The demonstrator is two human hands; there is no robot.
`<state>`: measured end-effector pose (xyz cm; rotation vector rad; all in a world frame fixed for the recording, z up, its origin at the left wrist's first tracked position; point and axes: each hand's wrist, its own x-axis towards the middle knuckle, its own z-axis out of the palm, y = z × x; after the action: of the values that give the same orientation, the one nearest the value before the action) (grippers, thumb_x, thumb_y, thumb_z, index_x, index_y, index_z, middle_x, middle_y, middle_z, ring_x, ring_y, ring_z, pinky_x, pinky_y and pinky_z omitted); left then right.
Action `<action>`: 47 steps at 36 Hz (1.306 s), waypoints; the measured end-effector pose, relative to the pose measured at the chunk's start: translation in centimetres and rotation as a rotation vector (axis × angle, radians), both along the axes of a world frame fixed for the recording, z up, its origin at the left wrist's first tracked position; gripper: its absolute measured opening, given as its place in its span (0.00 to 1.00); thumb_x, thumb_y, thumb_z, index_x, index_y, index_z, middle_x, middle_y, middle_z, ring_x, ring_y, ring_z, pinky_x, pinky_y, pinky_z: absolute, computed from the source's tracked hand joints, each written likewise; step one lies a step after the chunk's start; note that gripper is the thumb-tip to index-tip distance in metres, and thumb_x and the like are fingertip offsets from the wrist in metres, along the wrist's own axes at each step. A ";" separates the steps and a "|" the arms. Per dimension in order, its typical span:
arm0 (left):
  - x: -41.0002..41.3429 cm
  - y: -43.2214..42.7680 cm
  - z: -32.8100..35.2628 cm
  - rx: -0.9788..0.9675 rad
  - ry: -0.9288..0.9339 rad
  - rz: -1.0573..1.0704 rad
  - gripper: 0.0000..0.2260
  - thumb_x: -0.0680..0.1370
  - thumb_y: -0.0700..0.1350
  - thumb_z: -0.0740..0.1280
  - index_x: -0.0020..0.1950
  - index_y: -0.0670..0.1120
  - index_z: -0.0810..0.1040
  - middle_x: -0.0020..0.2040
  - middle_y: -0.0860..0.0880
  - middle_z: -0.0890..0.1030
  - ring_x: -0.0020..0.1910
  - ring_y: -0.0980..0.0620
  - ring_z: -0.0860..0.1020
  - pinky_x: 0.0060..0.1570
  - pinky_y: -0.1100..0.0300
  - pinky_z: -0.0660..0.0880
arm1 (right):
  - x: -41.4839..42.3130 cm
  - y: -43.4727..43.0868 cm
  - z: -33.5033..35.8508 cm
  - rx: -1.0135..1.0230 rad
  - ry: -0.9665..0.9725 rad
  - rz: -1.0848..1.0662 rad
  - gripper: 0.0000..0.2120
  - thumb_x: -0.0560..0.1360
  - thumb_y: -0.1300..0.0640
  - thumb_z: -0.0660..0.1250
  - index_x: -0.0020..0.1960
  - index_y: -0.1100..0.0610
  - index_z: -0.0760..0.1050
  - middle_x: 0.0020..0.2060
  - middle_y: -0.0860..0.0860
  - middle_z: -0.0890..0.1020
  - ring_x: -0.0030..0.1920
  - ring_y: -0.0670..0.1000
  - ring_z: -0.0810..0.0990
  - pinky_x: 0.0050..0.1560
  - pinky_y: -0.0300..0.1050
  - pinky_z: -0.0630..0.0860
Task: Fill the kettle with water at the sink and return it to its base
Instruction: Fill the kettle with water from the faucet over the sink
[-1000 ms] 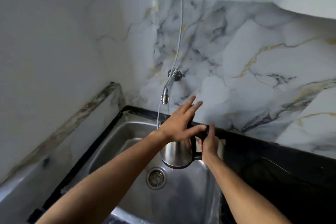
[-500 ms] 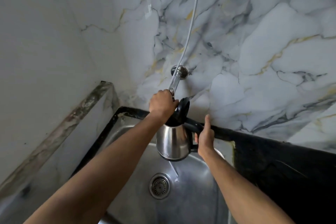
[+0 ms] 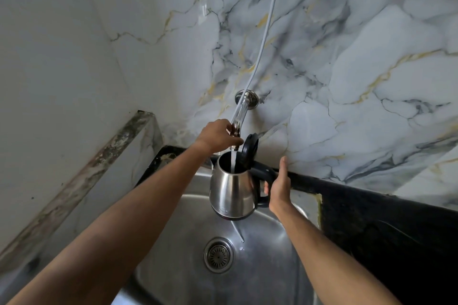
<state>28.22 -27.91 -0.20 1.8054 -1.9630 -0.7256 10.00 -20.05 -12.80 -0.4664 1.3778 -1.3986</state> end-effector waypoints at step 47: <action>2.3 2.0 0.8 0.240 0.561 0.012 0.33 0.77 0.71 0.49 0.54 0.50 0.84 0.50 0.52 0.86 0.51 0.50 0.83 0.49 0.52 0.77 | -0.1 0.8 -0.3 -0.013 0.025 0.040 0.32 0.72 0.26 0.58 0.32 0.55 0.73 0.25 0.51 0.73 0.23 0.47 0.70 0.22 0.39 0.64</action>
<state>30.52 -25.86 0.65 1.5068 -1.5399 -1.3412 9.90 -19.27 -13.06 -0.5189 1.3734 -1.3745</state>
